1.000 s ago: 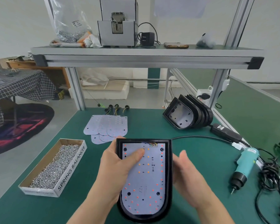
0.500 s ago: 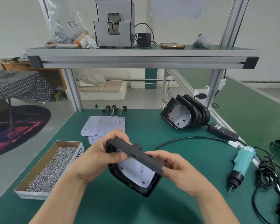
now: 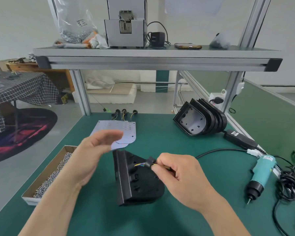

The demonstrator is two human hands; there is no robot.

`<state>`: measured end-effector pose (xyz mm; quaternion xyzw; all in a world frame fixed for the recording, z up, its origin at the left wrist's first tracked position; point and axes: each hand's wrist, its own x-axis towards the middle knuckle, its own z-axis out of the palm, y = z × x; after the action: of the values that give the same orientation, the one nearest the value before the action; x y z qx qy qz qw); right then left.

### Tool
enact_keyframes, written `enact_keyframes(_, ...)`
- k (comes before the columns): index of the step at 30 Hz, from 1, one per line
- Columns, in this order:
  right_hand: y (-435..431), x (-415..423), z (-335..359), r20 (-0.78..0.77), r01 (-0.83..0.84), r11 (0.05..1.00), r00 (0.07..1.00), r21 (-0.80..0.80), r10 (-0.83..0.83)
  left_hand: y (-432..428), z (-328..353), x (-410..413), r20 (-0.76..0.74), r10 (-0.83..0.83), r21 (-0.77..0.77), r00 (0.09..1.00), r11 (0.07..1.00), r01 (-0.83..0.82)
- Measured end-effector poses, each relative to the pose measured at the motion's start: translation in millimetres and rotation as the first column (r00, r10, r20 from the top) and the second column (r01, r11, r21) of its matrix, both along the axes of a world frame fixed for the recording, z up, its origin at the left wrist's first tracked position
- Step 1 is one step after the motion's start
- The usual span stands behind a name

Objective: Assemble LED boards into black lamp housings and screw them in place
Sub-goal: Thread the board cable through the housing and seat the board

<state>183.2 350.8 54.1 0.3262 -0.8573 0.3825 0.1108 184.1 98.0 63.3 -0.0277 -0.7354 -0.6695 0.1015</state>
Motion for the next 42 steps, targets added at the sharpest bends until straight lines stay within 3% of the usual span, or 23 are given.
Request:
enact_keyframes(2,-5.9,0.8,2.7,-0.101,0.030,0.988,0.995,0.151,-0.014,12.0,23.4,17.0,-0.111,-0.148,-0.384,0.983,0.918,0.095)
enact_keyframes(4,-12.5,1.4,7.5,-0.162,0.031,0.972,0.987,0.232,0.007,32.1,29.3,29.2,-0.072,-0.383,-0.738,0.921,0.642,0.209)
enact_keyframes(5,-15.3,0.9,9.2,-0.163,0.012,0.969,0.986,0.245,0.029,41.7,25.0,31.1,-0.033,-0.442,-0.825,0.896,0.518,0.225)
enact_keyframes(7,-20.3,-0.2,11.0,-0.147,-0.015,0.958,0.987,0.285,0.059,56.5,17.7,31.1,-0.007,-0.412,-0.890,0.911,0.418,0.182)
enact_keyframes(12,-24.6,-0.1,11.5,-0.221,0.043,0.978,0.975,0.205,0.003,47.3,6.2,28.3,-0.052,-0.278,-0.818,0.959,0.563,0.118)
enact_keyframes(16,-30.5,4.2,16.1,-0.337,0.116,0.991,0.937,0.061,-0.089,43.8,-3.3,32.8,-0.169,-0.206,-0.903,0.964,0.425,-0.067)
enact_keyframes(19,-27.3,6.0,22.8,-0.403,0.145,0.989,0.904,-0.029,-0.145,38.2,-6.1,36.5,-0.034,-0.065,-0.922,0.997,0.387,-0.007)
enact_keyframes(22,-24.8,6.9,27.5,-0.473,0.130,0.989,0.869,-0.068,-0.147,30.9,-4.8,38.7,0.095,0.019,-0.851,0.995,0.520,0.071)
enact_keyframes(25,-25.3,3.5,24.3,-0.470,0.129,0.986,0.867,-0.108,-0.165,31.8,0.5,40.6,0.016,0.004,-0.708,1.000,0.707,0.008)
enact_keyframes(28,-23.4,-0.8,22.8,-0.388,0.115,0.975,0.903,-0.191,-0.182,37.2,9.0,40.1,0.023,0.059,-0.457,0.998,0.889,-0.042)
enact_keyframes(31,-17.2,-2.7,29.6,-0.277,0.116,0.964,0.944,-0.238,-0.181,43.8,16.4,33.6,0.033,0.132,-0.322,0.991,0.940,-0.115)
enact_keyframes(33,-9.7,-2.2,37.7,-0.206,0.161,0.975,0.960,-0.155,-0.191,48.7,19.5,29.6,-0.001,0.151,-0.348,0.989,0.927,-0.142)
enact_keyframes(37,-0.6,10.7,54.6,-0.137,0.254,0.917,0.965,0.308,-0.222,57.6,16.7,22.3,-0.110,0.143,-0.594,0.984,0.784,-0.180)
enact_keyframes(41,-13.4,15.9,64.1,-0.228,0.266,0.836,0.958,0.480,-0.174,69.4,17.1,17.4,-0.218,0.065,-0.706,0.974,0.679,-0.203)
enact_keyframes(42,-17.5,12.9,61.6,-0.192,0.238,0.839,0.968,0.489,-0.162,72.0,17.3,16.5,-0.239,0.043,-0.726,0.970,0.656,-0.207)
